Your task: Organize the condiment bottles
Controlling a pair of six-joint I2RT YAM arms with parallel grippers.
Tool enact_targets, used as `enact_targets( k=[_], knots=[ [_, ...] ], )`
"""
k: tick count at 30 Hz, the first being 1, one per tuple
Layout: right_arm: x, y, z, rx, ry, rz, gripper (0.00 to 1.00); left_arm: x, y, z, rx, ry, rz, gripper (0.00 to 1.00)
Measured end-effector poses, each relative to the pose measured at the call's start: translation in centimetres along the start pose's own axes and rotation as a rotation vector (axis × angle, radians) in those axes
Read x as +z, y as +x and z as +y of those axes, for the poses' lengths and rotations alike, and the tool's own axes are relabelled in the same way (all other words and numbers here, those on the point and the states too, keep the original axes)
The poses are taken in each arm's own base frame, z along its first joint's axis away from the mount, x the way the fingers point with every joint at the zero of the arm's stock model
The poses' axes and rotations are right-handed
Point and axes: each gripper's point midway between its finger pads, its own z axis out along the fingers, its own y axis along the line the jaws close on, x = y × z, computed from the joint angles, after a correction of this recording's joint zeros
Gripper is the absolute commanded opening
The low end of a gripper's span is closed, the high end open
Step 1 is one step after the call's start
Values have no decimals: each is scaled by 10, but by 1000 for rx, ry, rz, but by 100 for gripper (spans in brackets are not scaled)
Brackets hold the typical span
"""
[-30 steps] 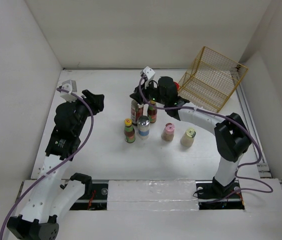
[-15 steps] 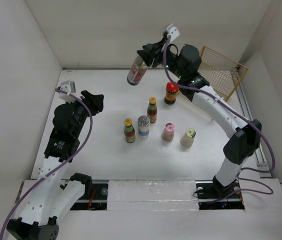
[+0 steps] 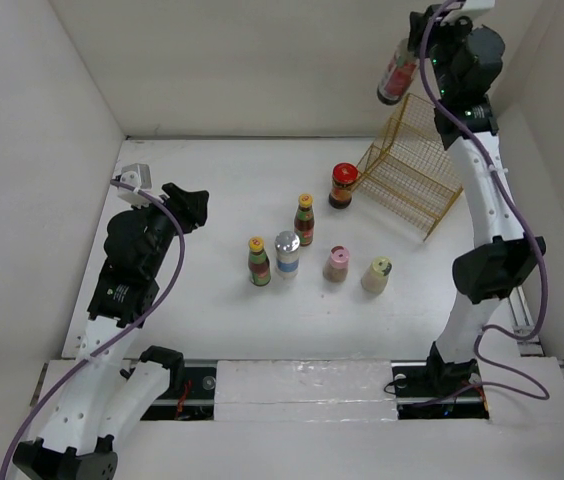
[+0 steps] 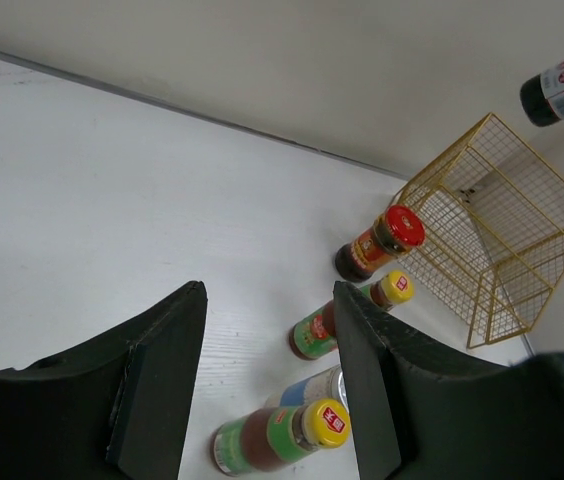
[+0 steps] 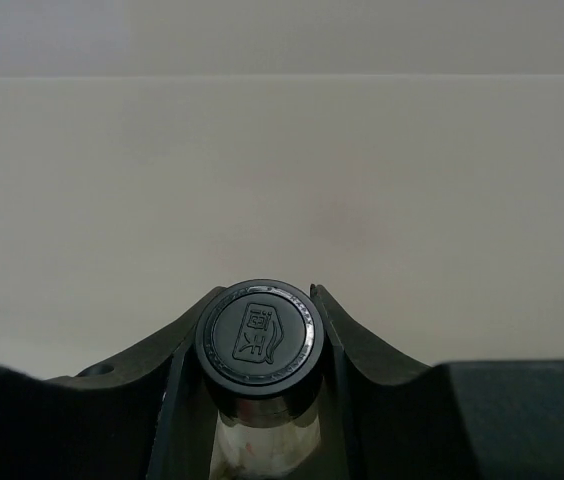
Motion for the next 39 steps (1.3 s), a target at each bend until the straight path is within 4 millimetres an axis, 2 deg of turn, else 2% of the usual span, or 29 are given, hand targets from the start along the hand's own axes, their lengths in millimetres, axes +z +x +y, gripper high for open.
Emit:
enact_targets(
  k=[3,5,8,15,20,23,28,33,36,39],
  knots=[
    [9,1,-34,-21,69,2,0,-1,-1,-1,-1,3,-4,49],
    [13,7,-50,-31,100,9,0,-1,-2,-1,-1,4,-6,49],
    [16,29,-76,-47,147,52,0,-1,-2,-1,-1,4,-6,49],
    [20,82,-108,-56,196,155,0,-1,-3,-2,-2,7,-12,49],
    [21,101,-124,-59,218,189,0,2,-1,-1,-2,3,-6,49],
    [24,99,-129,-63,225,179,0,3,0,0,-2,1,-1,49],
    [32,83,-130,-76,225,126,0,5,1,0,-1,-1,2,49],
    [34,87,-132,-81,230,104,0,5,1,1,-1,-4,2,49],
    [32,111,-135,-79,234,130,0,5,1,1,-1,-4,1,49],
    [24,154,-137,-73,238,213,0,5,1,1,-1,-5,3,49]
  ],
)
